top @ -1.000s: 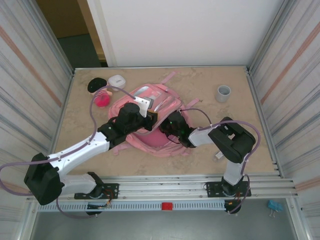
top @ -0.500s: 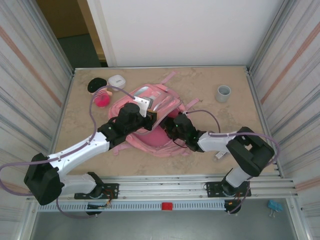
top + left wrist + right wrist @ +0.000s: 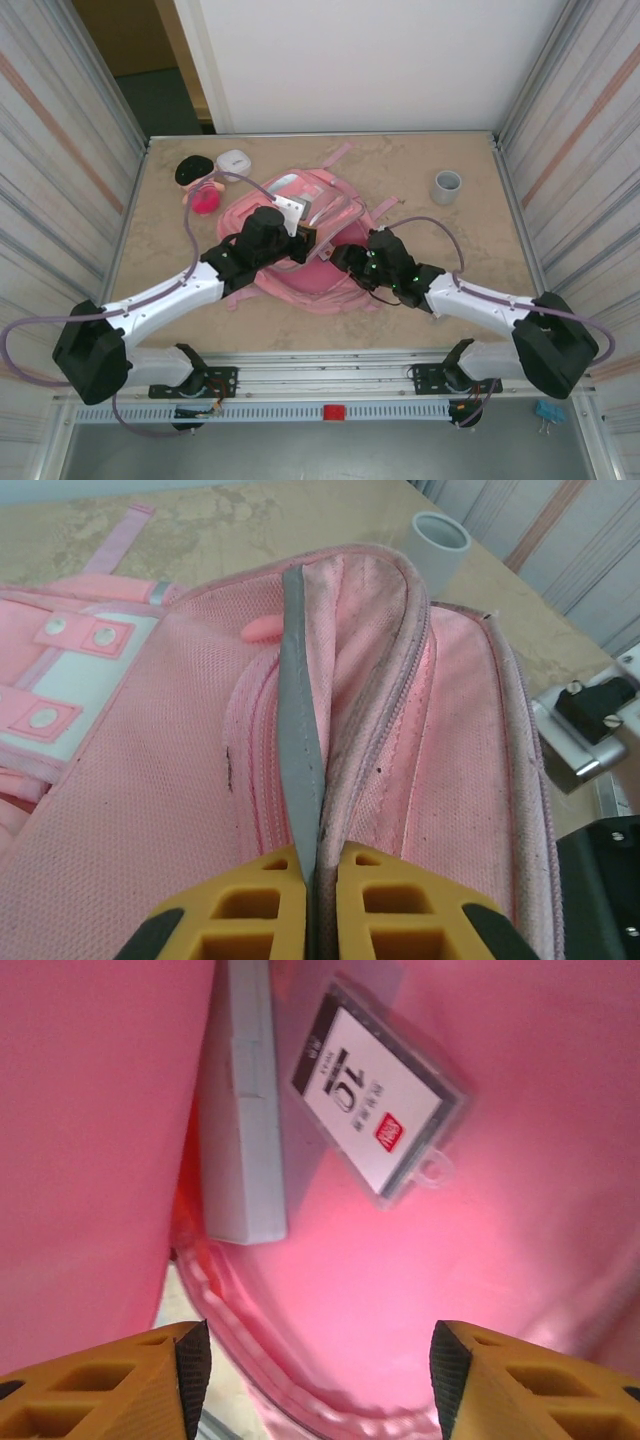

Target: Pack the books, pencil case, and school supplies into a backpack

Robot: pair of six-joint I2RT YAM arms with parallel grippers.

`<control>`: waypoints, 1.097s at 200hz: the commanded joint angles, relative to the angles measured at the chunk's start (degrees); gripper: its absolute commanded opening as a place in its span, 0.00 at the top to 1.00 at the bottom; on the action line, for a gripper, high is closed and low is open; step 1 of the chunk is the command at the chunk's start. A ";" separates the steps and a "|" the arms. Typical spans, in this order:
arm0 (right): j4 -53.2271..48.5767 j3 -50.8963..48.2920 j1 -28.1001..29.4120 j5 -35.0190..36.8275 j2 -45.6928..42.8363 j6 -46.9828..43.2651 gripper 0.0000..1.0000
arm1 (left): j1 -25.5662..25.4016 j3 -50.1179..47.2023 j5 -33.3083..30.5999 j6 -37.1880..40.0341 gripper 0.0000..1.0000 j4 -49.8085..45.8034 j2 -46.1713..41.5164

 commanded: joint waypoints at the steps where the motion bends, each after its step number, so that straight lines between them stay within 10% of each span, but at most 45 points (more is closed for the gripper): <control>1: -10.27 -0.11 -0.37 1.25 -7.21 -6.44 0.39 | 0.28 1.17 -0.03 1.37 0.95 3.20 0.35; 30: -18.15 0.53 -1.02 3.45 -18.68 -13.57 0.37 | -0.27 1.47 -0.17 2.36 0.88 1.89 1.48; 62: -26.45 7.75 -0.21 6.26 -21.85 -30.29 0.36 | -1.30 1.07 0.96 1.29 0.32 0.83 0.01; 90: -30.41 15.03 1.95 5.19 -17.30 -50.71 0.35 | -0.07 -0.10 1.30 -0.49 0.13 -3.16 -4.12; 149: -36.22 20.58 14.56 13.03 3.88 -96.33 0.35 | 11.07 -8.79 6.45 -5.43 0.07 -10.23 -11.35; 219: -30.02 15.81 17.77 14.68 14.66 -104.38 0.26 | 21.68 -20.21 13.27 -11.20 0.08 -7.15 -16.35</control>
